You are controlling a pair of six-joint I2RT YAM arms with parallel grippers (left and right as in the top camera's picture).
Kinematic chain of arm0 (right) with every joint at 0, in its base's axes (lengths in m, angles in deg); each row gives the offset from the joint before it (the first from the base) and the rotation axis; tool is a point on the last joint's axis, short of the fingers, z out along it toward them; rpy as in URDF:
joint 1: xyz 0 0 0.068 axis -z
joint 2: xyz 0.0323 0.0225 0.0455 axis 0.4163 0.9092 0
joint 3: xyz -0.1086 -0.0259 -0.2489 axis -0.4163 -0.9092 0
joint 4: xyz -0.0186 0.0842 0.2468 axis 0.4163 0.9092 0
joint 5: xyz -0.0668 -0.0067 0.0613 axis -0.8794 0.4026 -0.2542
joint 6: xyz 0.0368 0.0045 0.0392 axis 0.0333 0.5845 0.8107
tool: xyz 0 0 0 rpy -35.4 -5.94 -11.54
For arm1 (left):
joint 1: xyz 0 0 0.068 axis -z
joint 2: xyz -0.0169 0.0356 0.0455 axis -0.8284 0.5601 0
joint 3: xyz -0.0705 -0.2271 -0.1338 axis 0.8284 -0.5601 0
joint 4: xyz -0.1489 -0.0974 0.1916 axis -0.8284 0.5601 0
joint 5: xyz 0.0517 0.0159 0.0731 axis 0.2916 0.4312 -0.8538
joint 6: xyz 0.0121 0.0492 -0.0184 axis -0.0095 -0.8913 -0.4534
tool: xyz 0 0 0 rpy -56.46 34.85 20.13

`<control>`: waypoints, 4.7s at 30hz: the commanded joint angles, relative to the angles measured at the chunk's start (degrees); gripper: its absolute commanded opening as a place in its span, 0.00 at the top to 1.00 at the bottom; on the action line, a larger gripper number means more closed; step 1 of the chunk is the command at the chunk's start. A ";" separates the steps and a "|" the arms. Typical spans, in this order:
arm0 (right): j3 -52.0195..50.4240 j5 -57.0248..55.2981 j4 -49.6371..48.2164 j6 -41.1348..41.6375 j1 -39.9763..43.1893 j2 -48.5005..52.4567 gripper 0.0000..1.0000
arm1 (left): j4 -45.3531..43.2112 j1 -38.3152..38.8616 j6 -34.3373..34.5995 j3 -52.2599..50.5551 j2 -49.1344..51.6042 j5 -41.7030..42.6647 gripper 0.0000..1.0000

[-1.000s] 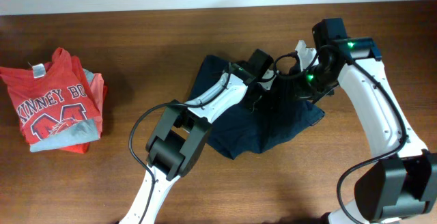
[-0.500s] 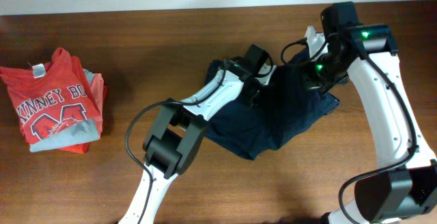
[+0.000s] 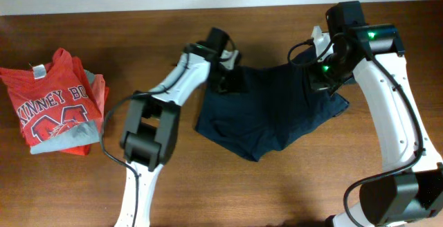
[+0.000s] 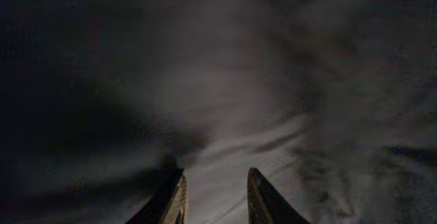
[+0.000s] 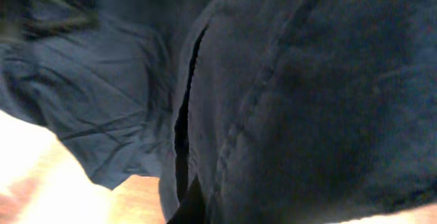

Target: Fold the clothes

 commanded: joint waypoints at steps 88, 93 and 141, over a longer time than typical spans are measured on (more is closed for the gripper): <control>4.26 11.93 -19.76 3.52 -25.51 14.10 0.28 | 21.73 -28.22 -12.74 -3.72 -17.05 -20.92 0.57; 4.63 9.18 -12.28 5.90 -20.96 12.33 0.30 | 20.44 -24.28 -19.21 -3.72 -17.05 -14.27 0.57; 4.00 19.17 -1.99 -0.72 -21.07 12.52 0.65 | 2.08 -19.50 -14.60 -0.81 -6.36 4.79 0.99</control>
